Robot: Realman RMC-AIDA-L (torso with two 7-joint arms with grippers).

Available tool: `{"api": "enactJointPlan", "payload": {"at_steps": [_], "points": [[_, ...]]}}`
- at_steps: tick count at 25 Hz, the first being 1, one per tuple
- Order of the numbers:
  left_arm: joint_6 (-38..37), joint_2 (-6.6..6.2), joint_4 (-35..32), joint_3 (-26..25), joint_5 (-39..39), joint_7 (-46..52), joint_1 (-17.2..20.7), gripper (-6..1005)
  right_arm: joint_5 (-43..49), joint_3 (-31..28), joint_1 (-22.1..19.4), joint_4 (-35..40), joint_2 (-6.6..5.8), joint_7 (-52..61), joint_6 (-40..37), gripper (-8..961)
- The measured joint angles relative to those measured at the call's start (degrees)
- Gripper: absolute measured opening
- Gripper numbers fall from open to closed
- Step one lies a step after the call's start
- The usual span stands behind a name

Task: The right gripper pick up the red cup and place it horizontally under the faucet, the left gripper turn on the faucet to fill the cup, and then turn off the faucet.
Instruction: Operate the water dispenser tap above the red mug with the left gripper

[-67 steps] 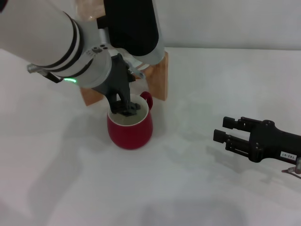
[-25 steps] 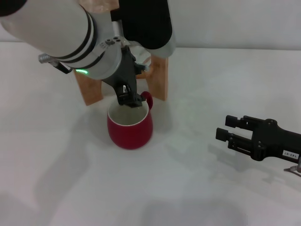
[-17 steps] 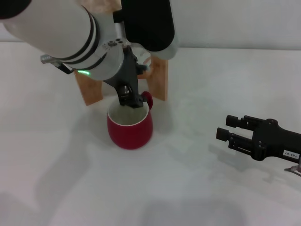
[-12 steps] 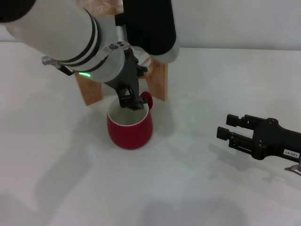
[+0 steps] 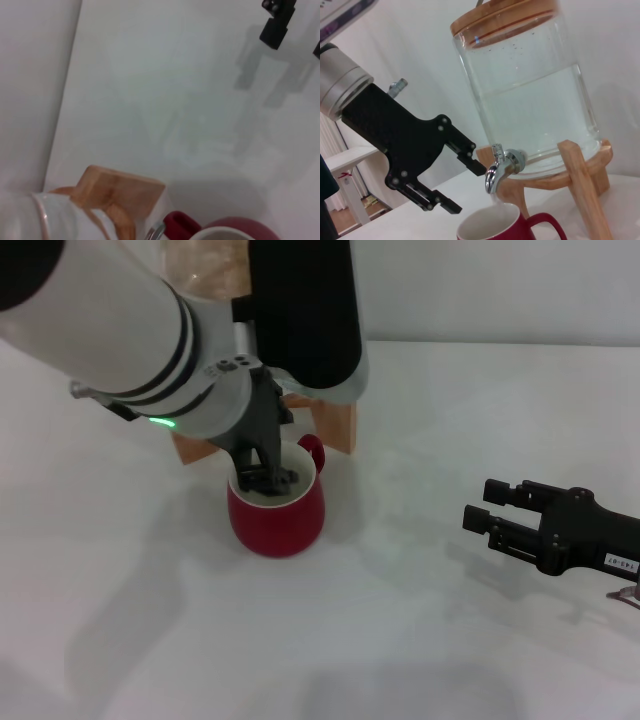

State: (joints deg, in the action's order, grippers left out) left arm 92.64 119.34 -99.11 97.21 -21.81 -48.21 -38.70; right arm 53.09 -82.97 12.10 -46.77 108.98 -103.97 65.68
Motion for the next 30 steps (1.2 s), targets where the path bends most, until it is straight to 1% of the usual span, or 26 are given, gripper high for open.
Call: {"api": "enactJointPlan", "payload": {"at_steps": [4, 11, 24, 30], "points": [[-0.18, 0.01, -1.62, -0.20, 0.99, 0.29, 1.06, 624, 0.00, 0.00, 0.09, 0.02, 0.06, 0.00, 0.02, 528], [-1.50, 0.10, -1.62, 0.13, 1.18, 0.52, 1.17, 624, 0.09, 0.02, 0.09, 0.02, 0.15, 0.00, 0.05, 528], [-3.49, 0.10, 0.51, 1.50, 1.20, 1.45, -0.81, 625, 0.10, 0.00, -0.07, 0.53, 0.01, 0.00, 0.47, 528], [-4.08, 0.11, 1.13, 1.66, 1.75, 1.62, -1.11, 626, 0.09, 0.00, -0.06, 0.54, -0.05, 0.00, 0.72, 527]]}}
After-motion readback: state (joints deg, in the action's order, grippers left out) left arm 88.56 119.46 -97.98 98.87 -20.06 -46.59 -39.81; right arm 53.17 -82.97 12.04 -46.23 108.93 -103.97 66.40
